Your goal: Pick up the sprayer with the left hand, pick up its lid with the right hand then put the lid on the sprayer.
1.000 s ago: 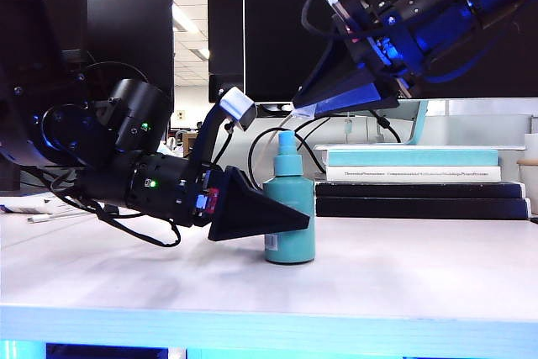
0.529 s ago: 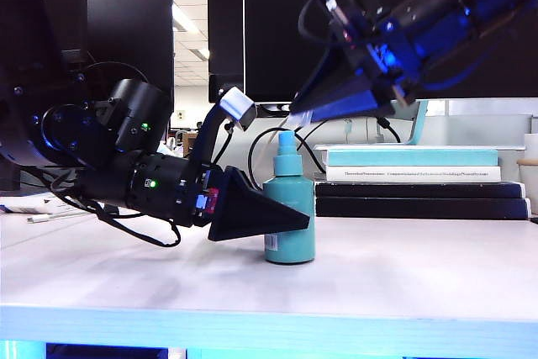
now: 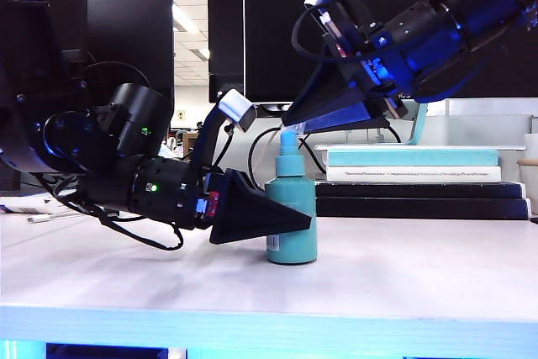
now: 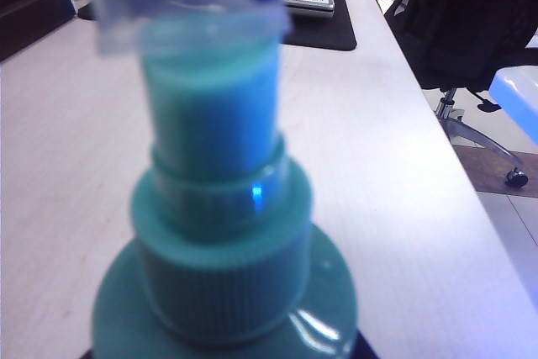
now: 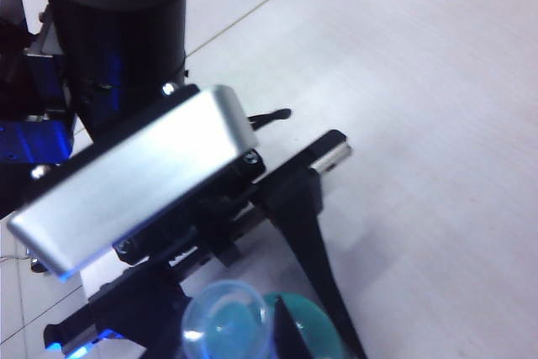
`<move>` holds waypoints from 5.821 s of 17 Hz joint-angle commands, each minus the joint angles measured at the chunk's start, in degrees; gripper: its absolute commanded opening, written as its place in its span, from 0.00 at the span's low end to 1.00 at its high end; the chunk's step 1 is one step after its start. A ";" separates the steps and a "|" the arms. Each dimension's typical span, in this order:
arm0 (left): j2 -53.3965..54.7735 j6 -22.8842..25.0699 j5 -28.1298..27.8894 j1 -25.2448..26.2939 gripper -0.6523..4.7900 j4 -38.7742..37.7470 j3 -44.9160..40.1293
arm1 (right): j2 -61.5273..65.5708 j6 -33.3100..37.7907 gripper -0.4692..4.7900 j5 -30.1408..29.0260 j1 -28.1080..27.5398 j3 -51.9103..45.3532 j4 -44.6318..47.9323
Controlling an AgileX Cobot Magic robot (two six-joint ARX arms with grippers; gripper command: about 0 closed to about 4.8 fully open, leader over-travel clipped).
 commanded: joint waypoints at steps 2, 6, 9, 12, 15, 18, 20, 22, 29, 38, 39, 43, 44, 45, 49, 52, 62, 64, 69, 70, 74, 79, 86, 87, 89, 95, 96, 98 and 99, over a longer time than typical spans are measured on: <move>0.92 -0.22 -1.73 -0.15 0.51 -3.89 -0.48 | 1.09 -0.07 0.28 0.00 0.55 0.22 1.01; 0.92 -0.22 -1.75 -0.15 0.51 -3.87 -0.48 | 1.55 -1.90 0.30 0.09 0.55 0.22 1.01; 0.90 -0.26 -1.75 -0.15 0.51 -3.87 -0.48 | 1.55 -2.80 0.44 1.64 0.52 0.22 1.03; 0.92 -0.42 -1.75 -0.15 0.51 -3.96 -0.48 | 1.55 -3.50 0.68 1.55 0.52 0.22 1.73; 0.90 -0.42 -1.79 -0.15 0.52 -3.80 -0.48 | 1.49 -3.72 0.79 1.53 0.52 0.24 1.90; 0.44 -2.19 -2.36 -0.07 1.00 -2.89 -0.48 | 1.22 -3.69 0.79 1.53 0.50 0.26 1.79; -0.57 -3.23 -2.40 -0.07 1.00 -2.56 -0.42 | -0.13 -3.67 0.79 1.31 0.50 0.24 1.70; -2.12 -3.23 -2.38 -0.07 1.00 -2.40 -0.39 | -2.62 -3.89 0.79 1.81 0.44 0.24 0.44; -13.79 3.85 -11.58 0.00 1.00 -18.47 -0.39 | -10.69 -8.98 0.79 8.00 0.31 0.17 -9.05; -33.16 8.48 -43.21 0.00 1.00 -49.29 -0.55 | -25.57 -4.48 0.78 27.26 0.31 0.04 -11.04; -35.85 7.37 -46.40 0.00 1.00 -49.44 -0.55 | -28.13 -4.50 0.78 30.45 0.31 0.02 -10.97; -50.05 1.38 -53.24 3.65 1.00 -50.40 -0.57 | -41.42 -4.57 0.73 42.45 -0.11 -1.77 -10.14; -52.65 -0.24 -53.18 5.53 1.00 -50.38 -0.59 | -44.06 -4.59 0.69 43.19 -0.50 -2.99 -9.60; -55.17 -1.25 -53.05 7.78 1.00 -50.38 -0.59 | -46.86 -4.59 0.65 44.24 -1.16 -4.68 -8.66; -66.47 -2.27 -46.64 21.55 1.00 -47.28 -2.99 | -61.26 -4.13 0.47 45.31 -8.72 -18.16 -2.62; -73.35 -9.09 -38.71 34.45 1.00 -38.69 -12.31 | -68.17 1.68 0.33 41.77 -14.40 -27.04 5.16; -95.86 -18.84 -48.24 32.15 0.85 -23.43 -31.52 | -70.16 2.56 0.16 38.42 -14.56 -41.44 14.67; -101.26 -19.89 -51.58 32.17 0.85 -30.14 -31.65 | -75.17 2.38 0.14 38.71 -14.58 -44.46 18.67; -108.06 -25.81 -51.95 32.15 0.84 -29.33 -37.11 | -85.02 1.36 0.10 39.76 -14.58 -48.09 11.63; -110.44 -27.34 -52.00 32.15 0.84 -28.74 -39.45 | -85.20 -0.15 0.10 39.71 -14.64 -48.06 11.04; -120.37 -28.35 -52.74 32.15 0.80 -34.84 -45.16 | -85.18 -0.22 0.10 39.71 -14.53 -48.09 3.30; -120.39 -22.21 -52.02 32.11 0.21 -38.62 -47.17 | -84.91 3.50 0.09 42.97 -14.56 -48.09 -7.87; -120.37 -18.14 -55.04 32.15 0.18 -43.17 -49.35 | -84.87 3.69 0.09 43.39 -14.49 -48.09 -11.02; -120.39 -18.18 -55.74 32.15 0.18 -44.00 -49.72 | -84.89 3.69 0.09 43.12 -14.49 -48.09 -11.04; -120.39 -20.00 -60.11 32.15 0.18 -44.24 -50.60 | -84.89 3.69 0.09 41.68 -14.51 -48.09 -10.60; -120.39 -20.70 -57.18 32.11 0.24 -48.30 -50.58 | -84.89 3.67 0.09 40.52 -14.49 -48.06 -10.86; -120.39 -20.92 -57.20 32.11 0.24 -47.45 -50.58 | -84.89 3.74 0.09 40.52 -14.49 -48.06 -10.82; -120.39 -21.75 -57.11 32.11 0.24 -46.88 -50.56 | -84.89 4.22 0.09 40.57 -14.49 -48.06 -10.62; -120.39 -21.88 -57.05 32.11 0.24 -47.04 -50.56 | -84.89 4.66 0.09 40.57 -14.49 -48.06 -10.45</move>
